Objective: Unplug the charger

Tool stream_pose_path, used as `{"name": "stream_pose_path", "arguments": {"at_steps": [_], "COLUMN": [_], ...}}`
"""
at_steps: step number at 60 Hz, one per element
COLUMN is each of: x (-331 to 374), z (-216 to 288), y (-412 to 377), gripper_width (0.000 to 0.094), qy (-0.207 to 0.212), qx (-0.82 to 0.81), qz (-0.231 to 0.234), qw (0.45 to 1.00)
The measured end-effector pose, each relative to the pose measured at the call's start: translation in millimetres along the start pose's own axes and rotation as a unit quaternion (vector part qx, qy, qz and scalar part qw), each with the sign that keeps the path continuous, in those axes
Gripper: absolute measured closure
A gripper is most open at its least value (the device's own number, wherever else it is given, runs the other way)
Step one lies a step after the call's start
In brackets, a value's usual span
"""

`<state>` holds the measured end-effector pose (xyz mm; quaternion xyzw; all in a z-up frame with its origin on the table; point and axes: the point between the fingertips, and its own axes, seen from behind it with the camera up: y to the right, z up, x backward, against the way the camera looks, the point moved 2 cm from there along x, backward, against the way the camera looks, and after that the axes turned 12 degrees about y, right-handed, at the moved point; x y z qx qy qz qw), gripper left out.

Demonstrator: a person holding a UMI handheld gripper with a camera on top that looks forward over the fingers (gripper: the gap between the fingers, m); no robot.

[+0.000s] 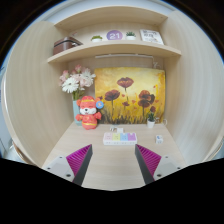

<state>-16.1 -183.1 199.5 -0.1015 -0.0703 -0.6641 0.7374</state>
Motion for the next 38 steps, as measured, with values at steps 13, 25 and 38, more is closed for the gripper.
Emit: {"name": "stream_pose_path", "arguments": {"at_steps": [13, 25, 38], "x": [27.9, 41.4, 48.9], "z": [0.7, -6.5, -16.3], "y": [-29.3, -35.9, -43.4], "gripper_width": [0.0066, 0.0069, 0.0076], "qy": [0.009, 0.000, -0.014], "qx": [0.017, 0.018, 0.010], "qz": [0.023, 0.023, 0.025], "qw": [1.000, 1.000, 1.000]}}
